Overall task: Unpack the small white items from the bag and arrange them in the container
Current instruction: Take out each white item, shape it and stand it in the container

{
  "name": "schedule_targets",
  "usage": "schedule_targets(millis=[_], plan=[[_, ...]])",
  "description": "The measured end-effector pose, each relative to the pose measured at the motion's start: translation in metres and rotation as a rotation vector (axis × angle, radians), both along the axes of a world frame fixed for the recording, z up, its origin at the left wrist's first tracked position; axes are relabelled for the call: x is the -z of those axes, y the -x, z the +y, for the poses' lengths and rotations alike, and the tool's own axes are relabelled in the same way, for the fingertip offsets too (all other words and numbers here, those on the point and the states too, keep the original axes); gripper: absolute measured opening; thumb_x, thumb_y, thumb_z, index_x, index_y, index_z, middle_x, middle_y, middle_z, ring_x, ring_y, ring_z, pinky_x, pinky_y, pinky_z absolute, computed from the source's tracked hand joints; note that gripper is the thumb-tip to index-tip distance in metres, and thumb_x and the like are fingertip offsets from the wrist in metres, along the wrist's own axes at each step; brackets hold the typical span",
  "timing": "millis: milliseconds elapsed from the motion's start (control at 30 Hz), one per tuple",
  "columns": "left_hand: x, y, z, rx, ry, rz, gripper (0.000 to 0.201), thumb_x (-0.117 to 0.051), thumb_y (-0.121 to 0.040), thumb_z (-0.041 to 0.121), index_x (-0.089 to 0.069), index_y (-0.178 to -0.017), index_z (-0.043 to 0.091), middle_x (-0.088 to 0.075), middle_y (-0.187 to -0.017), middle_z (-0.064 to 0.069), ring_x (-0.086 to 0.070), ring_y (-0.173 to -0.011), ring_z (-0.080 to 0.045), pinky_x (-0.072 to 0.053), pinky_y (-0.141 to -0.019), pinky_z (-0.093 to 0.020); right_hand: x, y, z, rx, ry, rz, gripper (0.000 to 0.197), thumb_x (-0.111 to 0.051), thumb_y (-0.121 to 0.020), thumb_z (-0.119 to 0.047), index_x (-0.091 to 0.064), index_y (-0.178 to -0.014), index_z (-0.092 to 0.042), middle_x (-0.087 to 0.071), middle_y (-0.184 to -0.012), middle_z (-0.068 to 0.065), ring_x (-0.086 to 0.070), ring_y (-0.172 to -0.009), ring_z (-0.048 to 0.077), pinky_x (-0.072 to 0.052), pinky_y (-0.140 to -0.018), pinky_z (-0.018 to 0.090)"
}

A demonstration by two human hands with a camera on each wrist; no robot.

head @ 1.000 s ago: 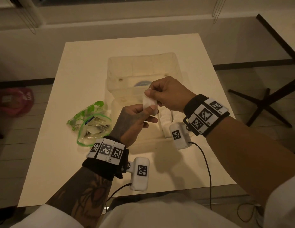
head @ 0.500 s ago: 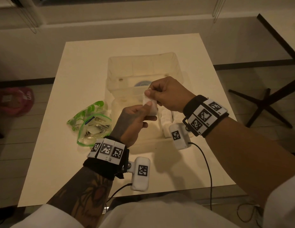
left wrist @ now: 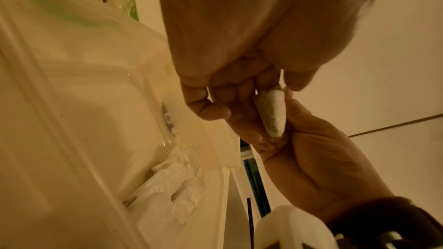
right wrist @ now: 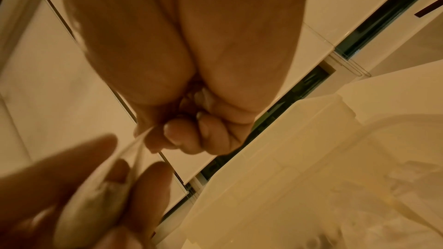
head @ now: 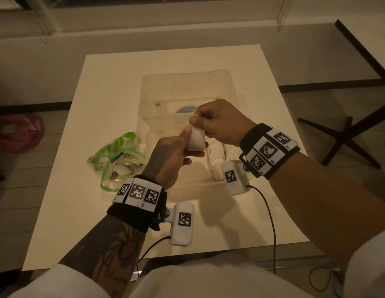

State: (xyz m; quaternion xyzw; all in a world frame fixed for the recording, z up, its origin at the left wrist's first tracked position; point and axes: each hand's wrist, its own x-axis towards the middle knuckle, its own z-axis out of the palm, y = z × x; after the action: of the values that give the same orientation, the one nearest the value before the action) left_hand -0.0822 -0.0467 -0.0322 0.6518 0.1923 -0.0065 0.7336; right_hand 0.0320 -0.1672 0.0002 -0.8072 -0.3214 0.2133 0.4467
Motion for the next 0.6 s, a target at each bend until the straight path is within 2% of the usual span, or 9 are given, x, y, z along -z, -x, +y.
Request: schedule_targets(millis=[133,267,333,467,600], plan=[[0.0013,-0.0017,-0.0002,-0.025,-0.075,-0.012,0.025,-0.043,-0.102,0.027,-0.065,-0.098,0.017,-0.076,-0.091,-0.002,-0.072,-0.08,-0.02,-0.045,-0.067,-0.033,-0.0001,0.0004,0.0015,-0.007,-0.003,-0.004,0.031,-0.059,-0.095,-0.019,-0.064,-0.083,0.008,-0.057,-0.052,-0.021,-0.047,-0.05,0.008,-0.044,-0.051,0.019],[-0.0008,0.0018,0.0024,0.034,-0.056,-0.04,0.02,-0.049,-0.098,0.016,-0.068,-0.099,0.016,-0.076,-0.095,-0.004,-0.071,-0.084,-0.02,-0.046,-0.071,-0.035,0.0008,-0.0014,-0.0002,0.036,-0.01,0.009,0.028,-0.058,-0.096,-0.021,-0.065,-0.078,0.0,-0.055,-0.048,-0.018,-0.046,-0.045,0.002,-0.042,-0.05,0.017],[-0.0019,0.0039,0.0019,0.05,-0.069,-0.046,0.015,-0.056,-0.095,0.018,-0.071,-0.097,0.016,-0.076,-0.096,-0.004,-0.07,-0.083,-0.02,-0.047,-0.071,-0.035,0.001,-0.002,-0.0008,0.037,-0.014,0.023,0.026,-0.058,-0.096,-0.021,-0.065,-0.075,-0.007,-0.055,-0.048,-0.017,-0.046,-0.044,0.0,-0.04,-0.048,0.015],[-0.0012,0.0047,-0.0014,0.03,-0.072,-0.053,0.015,-0.06,-0.094,0.025,-0.072,-0.091,0.015,-0.076,-0.09,-0.004,-0.069,-0.075,-0.016,-0.047,-0.068,-0.033,0.0008,-0.0024,0.0003,0.025,0.001,0.02,0.031,-0.059,-0.096,-0.023,-0.065,-0.082,0.005,-0.054,-0.049,-0.014,-0.047,-0.046,0.003,-0.043,-0.05,0.017],[0.0021,0.004,-0.0006,0.022,-0.077,-0.071,0.01,-0.065,-0.091,0.022,-0.071,-0.095,0.016,-0.075,-0.087,-0.004,-0.068,-0.073,-0.016,-0.048,-0.065,-0.032,0.0007,-0.0026,0.0,0.032,0.003,0.025,0.029,-0.058,-0.096,-0.022,-0.065,-0.079,0.0,-0.056,-0.05,-0.02,-0.047,-0.045,0.0,-0.042,-0.05,0.015]])
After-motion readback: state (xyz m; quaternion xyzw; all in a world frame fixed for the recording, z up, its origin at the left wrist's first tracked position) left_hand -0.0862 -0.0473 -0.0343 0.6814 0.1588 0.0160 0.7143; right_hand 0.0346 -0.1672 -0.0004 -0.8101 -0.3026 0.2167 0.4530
